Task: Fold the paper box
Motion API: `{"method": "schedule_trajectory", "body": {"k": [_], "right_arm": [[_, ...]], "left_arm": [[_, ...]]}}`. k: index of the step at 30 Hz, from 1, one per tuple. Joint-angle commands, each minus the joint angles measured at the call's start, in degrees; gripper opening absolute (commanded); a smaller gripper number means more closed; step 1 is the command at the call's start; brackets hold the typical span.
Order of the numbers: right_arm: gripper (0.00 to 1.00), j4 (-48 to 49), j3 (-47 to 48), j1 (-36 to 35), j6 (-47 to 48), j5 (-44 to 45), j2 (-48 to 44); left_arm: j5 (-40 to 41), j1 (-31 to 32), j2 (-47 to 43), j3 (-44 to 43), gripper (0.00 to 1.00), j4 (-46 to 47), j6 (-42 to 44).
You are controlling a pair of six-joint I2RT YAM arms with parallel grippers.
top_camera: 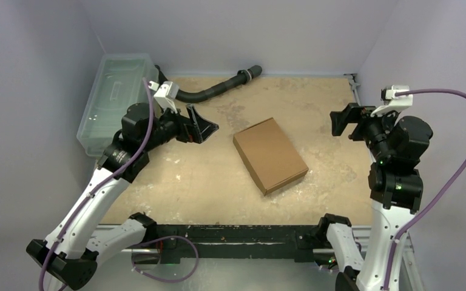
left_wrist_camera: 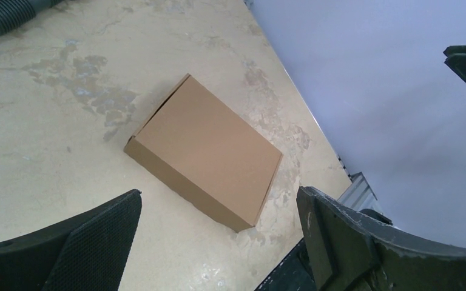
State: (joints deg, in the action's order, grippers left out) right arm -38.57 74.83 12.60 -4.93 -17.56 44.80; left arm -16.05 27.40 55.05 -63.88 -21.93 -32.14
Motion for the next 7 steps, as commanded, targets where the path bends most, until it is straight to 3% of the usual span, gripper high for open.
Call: {"method": "schedule_trajectory", "body": {"k": [1,7], "right_arm": [[0.99,1.74,-0.03,0.05,0.11,-1.51,-0.24],[0.99,2.46,-0.52,0.06,1.34,-1.35,-0.07]], "left_arm": [[-2.84,-0.33,-1.17,1.34,0.99,2.92,-3.72],[-0.89,-0.33,-0.21,-0.69,0.99,-0.81,-4.31]]}}
